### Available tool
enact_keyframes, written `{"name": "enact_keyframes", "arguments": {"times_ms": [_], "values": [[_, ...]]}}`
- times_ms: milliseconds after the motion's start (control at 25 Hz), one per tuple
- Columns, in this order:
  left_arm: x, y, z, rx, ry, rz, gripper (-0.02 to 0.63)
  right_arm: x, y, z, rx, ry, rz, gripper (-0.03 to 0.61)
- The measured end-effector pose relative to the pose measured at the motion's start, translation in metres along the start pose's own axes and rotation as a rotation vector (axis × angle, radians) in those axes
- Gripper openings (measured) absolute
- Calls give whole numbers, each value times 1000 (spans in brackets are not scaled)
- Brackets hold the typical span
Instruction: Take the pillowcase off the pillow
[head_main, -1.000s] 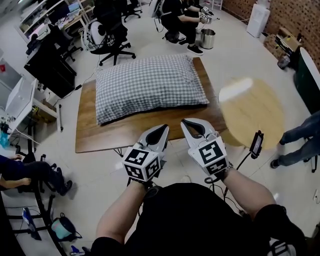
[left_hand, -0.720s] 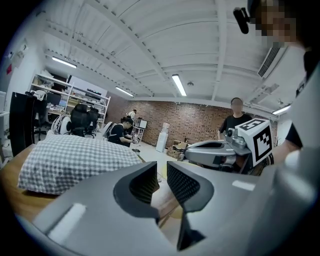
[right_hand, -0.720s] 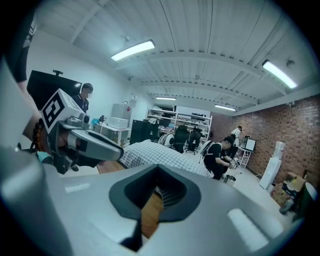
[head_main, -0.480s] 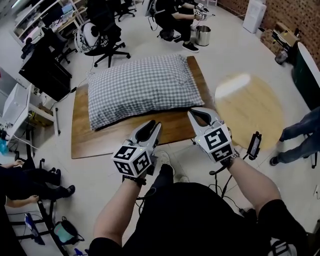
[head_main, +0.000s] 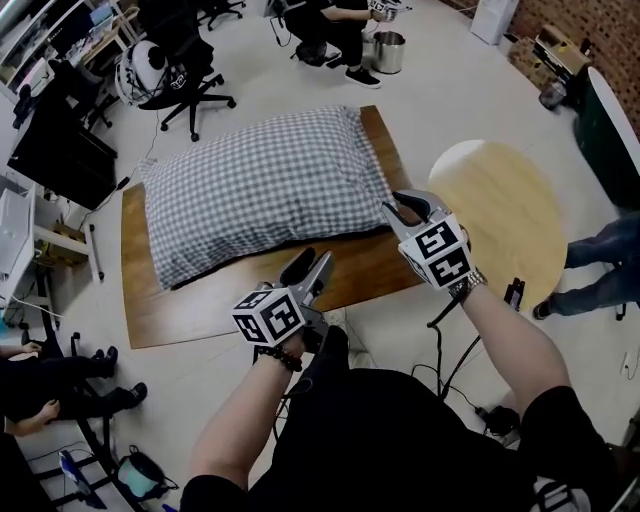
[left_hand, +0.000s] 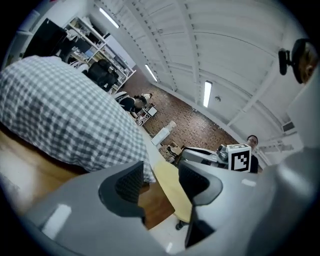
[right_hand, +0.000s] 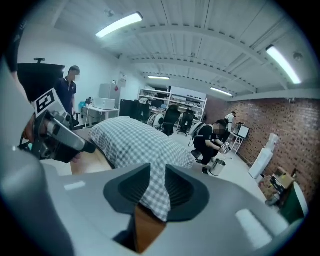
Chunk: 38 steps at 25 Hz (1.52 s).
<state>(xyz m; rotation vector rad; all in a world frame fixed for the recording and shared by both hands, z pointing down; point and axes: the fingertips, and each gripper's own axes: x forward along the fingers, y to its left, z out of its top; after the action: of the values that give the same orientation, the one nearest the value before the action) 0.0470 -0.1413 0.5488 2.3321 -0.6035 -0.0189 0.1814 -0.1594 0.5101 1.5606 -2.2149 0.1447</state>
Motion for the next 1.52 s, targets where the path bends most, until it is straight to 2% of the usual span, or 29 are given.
{"name": "enact_keyframes", "arguments": {"times_ms": [360, 520, 840, 1000, 1120, 1320, 1440, 1520], "values": [[77, 104, 7, -249, 53, 34, 265, 128, -84, -59, 95, 243, 28, 103], [102, 137, -6, -297, 72, 48, 281, 177, -106, -96, 117, 311, 40, 114], [133, 167, 14, -359, 63, 67, 291, 263, -160, -112, 127, 408, 66, 117], [159, 177, 25, -453, 52, 40, 290, 296, -174, -127, 47, 469, 165, 121], [167, 187, 41, -435, 103, 105, 288, 307, -166, -117, -19, 456, 282, 126], [177, 196, 46, -438, 111, 113, 256, 309, -136, -107, -79, 401, 457, 163], [177, 198, 45, -433, 110, 116, 208, 307, -125, -108, -88, 374, 514, 186], [173, 195, 50, -426, 101, 109, 142, 304, -120, -102, -87, 345, 526, 195]]}}
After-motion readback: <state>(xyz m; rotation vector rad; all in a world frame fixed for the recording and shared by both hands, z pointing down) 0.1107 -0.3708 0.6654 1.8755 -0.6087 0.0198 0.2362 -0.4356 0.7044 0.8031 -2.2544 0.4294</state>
